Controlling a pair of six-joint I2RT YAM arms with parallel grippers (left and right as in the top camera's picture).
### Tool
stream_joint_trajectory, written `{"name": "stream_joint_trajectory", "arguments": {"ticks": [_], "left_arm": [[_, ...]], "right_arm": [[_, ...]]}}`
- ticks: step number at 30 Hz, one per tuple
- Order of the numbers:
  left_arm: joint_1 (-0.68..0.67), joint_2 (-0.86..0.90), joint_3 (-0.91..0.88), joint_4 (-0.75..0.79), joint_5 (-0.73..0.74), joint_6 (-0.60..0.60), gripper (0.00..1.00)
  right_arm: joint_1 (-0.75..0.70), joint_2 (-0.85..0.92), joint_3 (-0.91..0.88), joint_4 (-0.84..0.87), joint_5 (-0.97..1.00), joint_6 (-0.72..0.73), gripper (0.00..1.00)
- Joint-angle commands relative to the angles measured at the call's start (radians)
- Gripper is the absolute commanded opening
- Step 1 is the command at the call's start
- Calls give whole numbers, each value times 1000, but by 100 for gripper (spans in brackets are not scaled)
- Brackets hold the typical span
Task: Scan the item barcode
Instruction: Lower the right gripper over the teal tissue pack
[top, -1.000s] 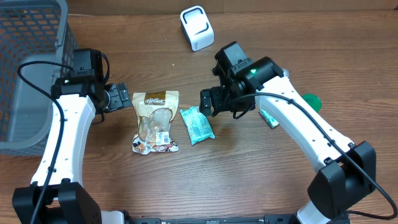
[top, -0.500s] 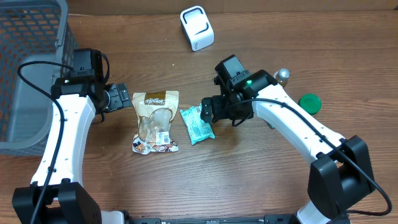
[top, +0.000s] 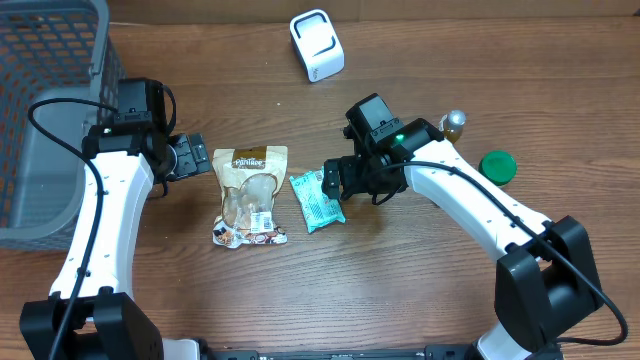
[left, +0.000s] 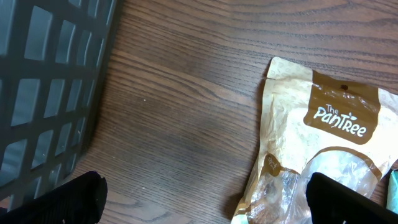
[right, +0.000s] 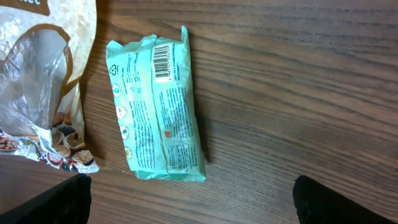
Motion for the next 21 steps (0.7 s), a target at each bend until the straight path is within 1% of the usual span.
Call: {"name": "stream_joint_trajectory", "arguments": {"ticks": [1, 21], "left_arm": [[0, -7, 14, 1, -13, 11, 99], [0, -7, 14, 1, -13, 11, 100]], "right_arm": [[-3, -6, -6, 8, 9, 3, 100], [-3, -6, -6, 3, 2, 4, 100]]}}
